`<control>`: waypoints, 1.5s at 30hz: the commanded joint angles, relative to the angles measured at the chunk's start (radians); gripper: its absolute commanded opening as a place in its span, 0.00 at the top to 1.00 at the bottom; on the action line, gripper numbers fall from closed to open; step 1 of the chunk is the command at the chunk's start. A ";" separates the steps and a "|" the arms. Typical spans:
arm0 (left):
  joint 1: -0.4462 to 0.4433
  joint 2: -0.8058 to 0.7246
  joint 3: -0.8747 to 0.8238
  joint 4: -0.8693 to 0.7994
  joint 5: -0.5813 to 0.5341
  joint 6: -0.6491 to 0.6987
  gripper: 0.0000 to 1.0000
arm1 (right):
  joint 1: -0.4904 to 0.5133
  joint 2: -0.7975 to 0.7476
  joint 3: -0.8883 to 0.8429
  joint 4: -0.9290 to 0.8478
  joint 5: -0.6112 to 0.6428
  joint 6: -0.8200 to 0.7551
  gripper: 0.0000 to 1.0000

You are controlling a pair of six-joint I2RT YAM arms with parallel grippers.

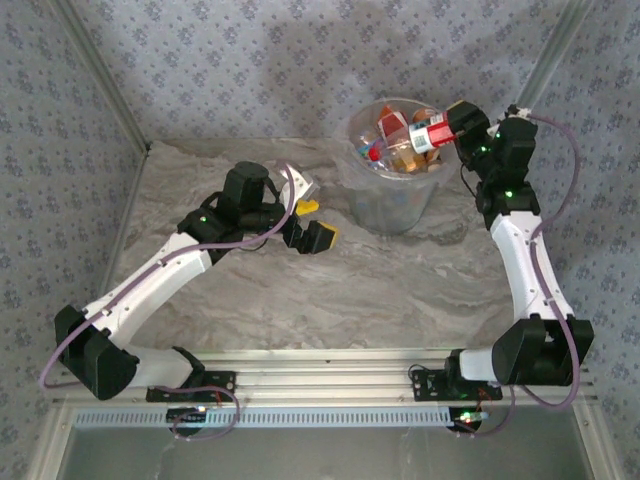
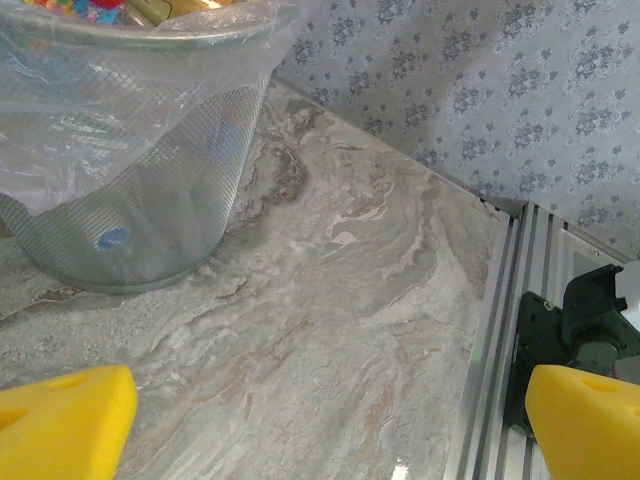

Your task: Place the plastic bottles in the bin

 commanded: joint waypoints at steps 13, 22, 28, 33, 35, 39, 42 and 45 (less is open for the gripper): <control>-0.009 -0.008 0.018 -0.025 -0.001 0.028 0.00 | 0.020 -0.028 -0.081 -0.075 0.024 -0.094 0.28; -0.009 0.004 0.018 -0.024 0.003 0.026 0.00 | -0.036 -0.073 0.059 -0.336 0.048 -0.299 0.17; -0.009 0.012 0.019 -0.024 0.005 0.026 0.00 | -0.025 -0.085 0.122 -0.472 0.010 -0.405 0.19; -0.009 0.021 0.018 -0.022 0.009 0.023 0.00 | 0.033 -0.114 0.113 -0.550 0.058 -0.532 0.21; -0.009 0.029 0.019 -0.019 0.015 0.020 0.00 | 0.046 -0.111 0.112 -0.578 0.082 -0.549 0.25; -0.010 0.031 0.019 -0.022 0.013 0.020 0.00 | 0.070 -0.115 0.087 -0.584 0.119 -0.565 0.34; -0.011 0.033 0.019 -0.022 0.012 0.022 0.00 | 0.083 -0.095 0.089 -0.576 0.136 -0.574 0.35; -0.010 0.035 0.020 -0.026 0.012 0.023 0.00 | 0.097 -0.067 0.105 -0.568 0.156 -0.586 0.35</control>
